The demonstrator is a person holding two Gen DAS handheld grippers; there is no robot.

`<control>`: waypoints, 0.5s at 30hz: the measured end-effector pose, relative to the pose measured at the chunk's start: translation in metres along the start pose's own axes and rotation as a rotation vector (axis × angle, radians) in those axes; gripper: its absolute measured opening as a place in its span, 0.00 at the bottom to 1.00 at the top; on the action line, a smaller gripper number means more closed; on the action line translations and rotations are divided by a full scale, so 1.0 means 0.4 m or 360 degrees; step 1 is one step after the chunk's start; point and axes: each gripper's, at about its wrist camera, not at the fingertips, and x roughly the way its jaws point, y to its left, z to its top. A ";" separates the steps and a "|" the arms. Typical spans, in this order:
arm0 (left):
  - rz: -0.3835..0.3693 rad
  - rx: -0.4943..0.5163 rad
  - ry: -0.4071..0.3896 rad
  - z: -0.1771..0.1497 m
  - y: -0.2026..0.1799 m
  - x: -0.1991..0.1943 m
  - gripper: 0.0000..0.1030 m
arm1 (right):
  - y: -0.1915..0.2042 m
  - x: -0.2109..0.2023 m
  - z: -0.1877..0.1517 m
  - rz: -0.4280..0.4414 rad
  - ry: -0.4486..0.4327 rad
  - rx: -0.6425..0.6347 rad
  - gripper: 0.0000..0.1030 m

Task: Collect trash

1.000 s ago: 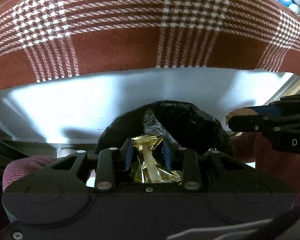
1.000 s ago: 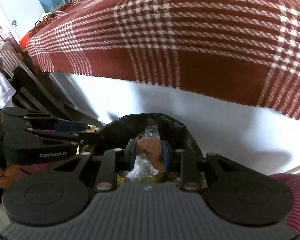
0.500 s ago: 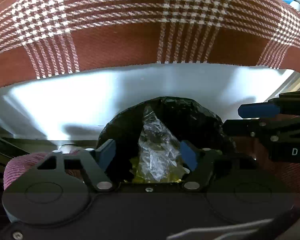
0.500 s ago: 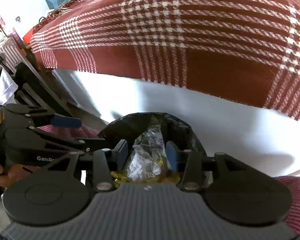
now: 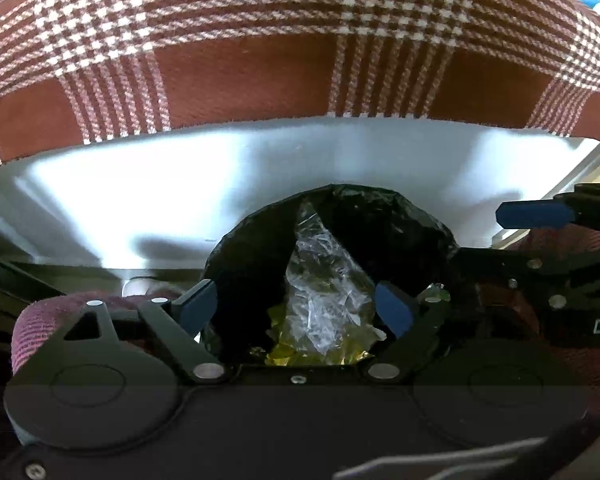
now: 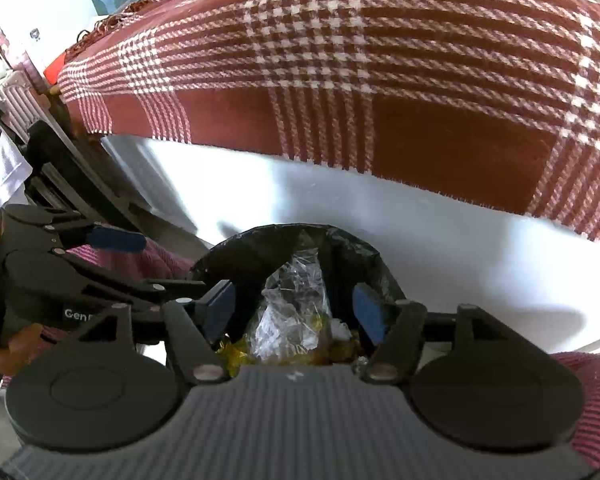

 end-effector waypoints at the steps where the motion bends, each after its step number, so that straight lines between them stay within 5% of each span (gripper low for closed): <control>1: 0.0002 -0.0007 0.0005 -0.001 0.002 0.002 0.83 | 0.001 0.001 -0.001 -0.0003 0.0002 -0.0007 0.76; 15: -0.0021 -0.0079 0.0016 -0.006 0.018 -0.002 0.84 | 0.018 -0.001 -0.001 -0.0026 0.0007 -0.0067 0.78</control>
